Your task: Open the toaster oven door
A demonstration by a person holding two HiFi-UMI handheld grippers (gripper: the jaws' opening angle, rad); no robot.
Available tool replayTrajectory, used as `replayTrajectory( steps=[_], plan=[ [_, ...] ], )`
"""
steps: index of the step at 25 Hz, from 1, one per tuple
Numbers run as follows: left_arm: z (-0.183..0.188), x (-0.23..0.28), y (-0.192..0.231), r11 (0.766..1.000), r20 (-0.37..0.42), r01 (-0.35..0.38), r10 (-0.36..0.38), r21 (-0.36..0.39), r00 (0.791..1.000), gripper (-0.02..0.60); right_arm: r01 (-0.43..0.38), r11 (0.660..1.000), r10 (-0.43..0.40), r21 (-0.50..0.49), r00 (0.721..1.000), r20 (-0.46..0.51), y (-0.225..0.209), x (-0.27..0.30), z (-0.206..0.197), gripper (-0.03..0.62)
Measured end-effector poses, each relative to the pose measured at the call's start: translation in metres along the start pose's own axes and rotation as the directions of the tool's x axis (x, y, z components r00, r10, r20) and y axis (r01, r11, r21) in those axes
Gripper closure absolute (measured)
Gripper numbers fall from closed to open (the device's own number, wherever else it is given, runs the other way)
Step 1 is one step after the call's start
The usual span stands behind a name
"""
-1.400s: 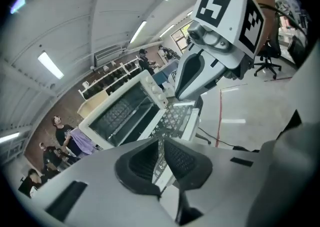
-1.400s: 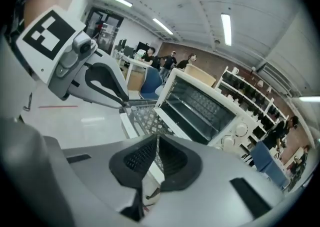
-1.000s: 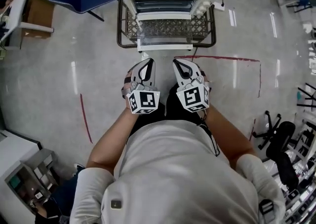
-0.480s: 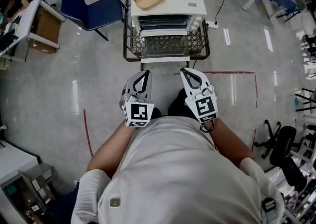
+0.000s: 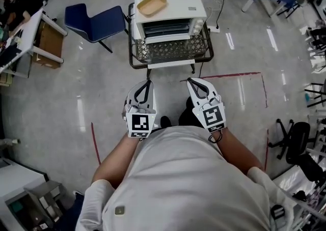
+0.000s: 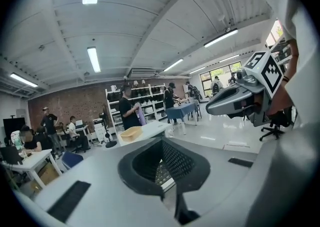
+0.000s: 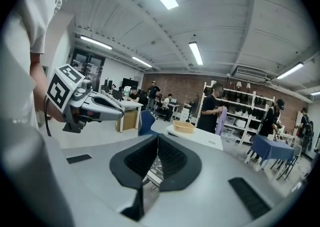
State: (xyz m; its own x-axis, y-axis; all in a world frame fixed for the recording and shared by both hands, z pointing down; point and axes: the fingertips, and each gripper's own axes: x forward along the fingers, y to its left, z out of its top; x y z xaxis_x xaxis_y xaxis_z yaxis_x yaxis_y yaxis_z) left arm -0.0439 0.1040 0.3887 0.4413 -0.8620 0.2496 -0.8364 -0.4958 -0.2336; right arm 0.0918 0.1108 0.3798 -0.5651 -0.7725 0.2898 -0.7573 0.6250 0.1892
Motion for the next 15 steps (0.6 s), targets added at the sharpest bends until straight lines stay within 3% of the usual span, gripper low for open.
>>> replayTrajectory(
  steps=[9, 15],
  plan=[
    [0.015, -0.016, -0.028, 1.0, 0.011, -0.011, 0.011, -0.017, 1.0, 0.565, -0.029, 1.0, 0.029, 0.001, 1.0, 0.006, -0.003, -0.034, -0.003, 0.574],
    [0.038, -0.02, -0.059, 0.998, 0.027, -0.055, 0.056, -0.037, 0.998, 0.565, -0.075, 0.997, 0.075, -0.008, 0.997, 0.031, -0.023, -0.063, -0.008, 0.574]
  ],
)
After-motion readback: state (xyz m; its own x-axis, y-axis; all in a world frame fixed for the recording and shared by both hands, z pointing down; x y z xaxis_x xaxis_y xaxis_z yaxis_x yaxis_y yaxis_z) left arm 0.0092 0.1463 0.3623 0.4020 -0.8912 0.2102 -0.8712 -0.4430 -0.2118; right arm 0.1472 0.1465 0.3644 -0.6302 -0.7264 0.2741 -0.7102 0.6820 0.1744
